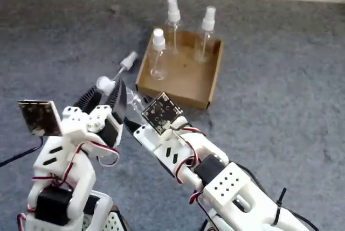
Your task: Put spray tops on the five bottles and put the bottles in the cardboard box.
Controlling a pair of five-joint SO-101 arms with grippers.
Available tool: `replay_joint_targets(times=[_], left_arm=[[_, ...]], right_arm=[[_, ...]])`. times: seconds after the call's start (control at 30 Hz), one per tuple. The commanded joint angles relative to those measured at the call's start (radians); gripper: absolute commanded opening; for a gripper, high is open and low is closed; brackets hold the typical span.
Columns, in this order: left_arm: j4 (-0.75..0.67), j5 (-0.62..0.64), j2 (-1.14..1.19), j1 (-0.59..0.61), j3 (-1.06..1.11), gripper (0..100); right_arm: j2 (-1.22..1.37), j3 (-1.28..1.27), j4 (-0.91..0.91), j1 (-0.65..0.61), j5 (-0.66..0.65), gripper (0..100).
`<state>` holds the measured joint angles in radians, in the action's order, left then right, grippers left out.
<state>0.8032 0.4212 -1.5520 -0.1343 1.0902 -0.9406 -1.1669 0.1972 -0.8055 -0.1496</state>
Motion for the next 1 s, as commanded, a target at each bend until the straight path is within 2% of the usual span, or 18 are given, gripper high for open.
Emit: replay_joint_targets(times=[0.0,0.17,0.57,0.73,0.97], left_arm=[[-0.092,-0.063,0.001,-0.007,0.074,0],[-0.172,-0.078,0.001,-0.019,0.173,0],[-0.178,-0.161,0.001,-0.064,0.255,0],[-0.181,-0.192,0.002,-0.062,0.266,0],[-0.176,-0.19,-0.002,-0.114,0.262,0]], right_arm=[[-0.03,0.008,-0.033,0.005,0.008,0.4],[-0.03,0.01,0.059,-0.001,0.008,0.4],[-0.039,0.012,0.077,-0.002,0.009,0.4],[-0.213,-0.016,0.128,-0.002,0.092,0.4],[-0.421,-0.113,0.185,0.041,0.098,0.4]])
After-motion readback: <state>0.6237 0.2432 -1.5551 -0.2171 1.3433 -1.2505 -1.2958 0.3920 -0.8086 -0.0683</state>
